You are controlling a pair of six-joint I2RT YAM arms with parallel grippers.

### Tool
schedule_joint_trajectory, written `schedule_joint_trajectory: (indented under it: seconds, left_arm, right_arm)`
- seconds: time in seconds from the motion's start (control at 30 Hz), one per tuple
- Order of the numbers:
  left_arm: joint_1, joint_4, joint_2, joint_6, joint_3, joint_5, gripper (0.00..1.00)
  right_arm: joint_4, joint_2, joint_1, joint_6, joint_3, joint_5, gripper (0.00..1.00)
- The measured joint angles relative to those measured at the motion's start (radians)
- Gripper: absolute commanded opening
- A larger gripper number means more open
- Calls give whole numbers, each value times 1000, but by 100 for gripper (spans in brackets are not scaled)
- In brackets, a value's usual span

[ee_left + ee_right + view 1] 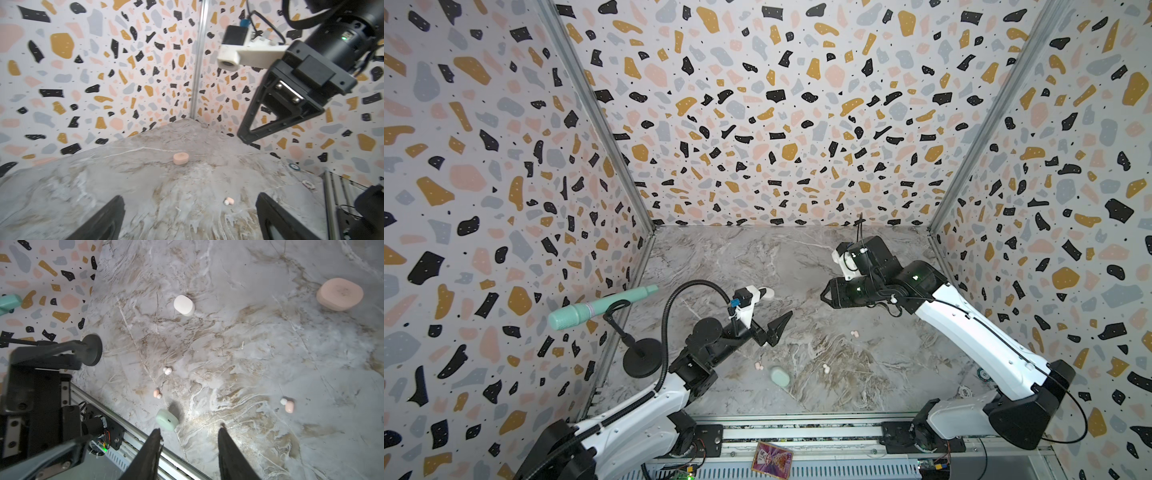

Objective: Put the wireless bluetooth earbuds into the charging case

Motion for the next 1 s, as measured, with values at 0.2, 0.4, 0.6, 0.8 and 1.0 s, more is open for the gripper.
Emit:
schedule_joint_trajectory:
  seconds: [0.2,0.4,0.6,0.8,1.0]
  left_arm:
    - [0,-251,-151,-45,21,-167,100]
    - [0,-489,-271,-184,23,-309,100]
    - [0,-681,-354,-299,35,-455,100]
    - [0,-809,-359,-383,87,-560,100]
    - [0,-880,-367,-430,92,-613,100]
  right_arm:
    - [148,-62,60,16,-269,-23,53]
    - [273,-63,256,-5,-457,-21,68]
    - [408,-42,450,-64,-509,-15,80]
    - [473,124,583,-160,-467,34,85]
    - [431,307,626,-230,-332,73,87]
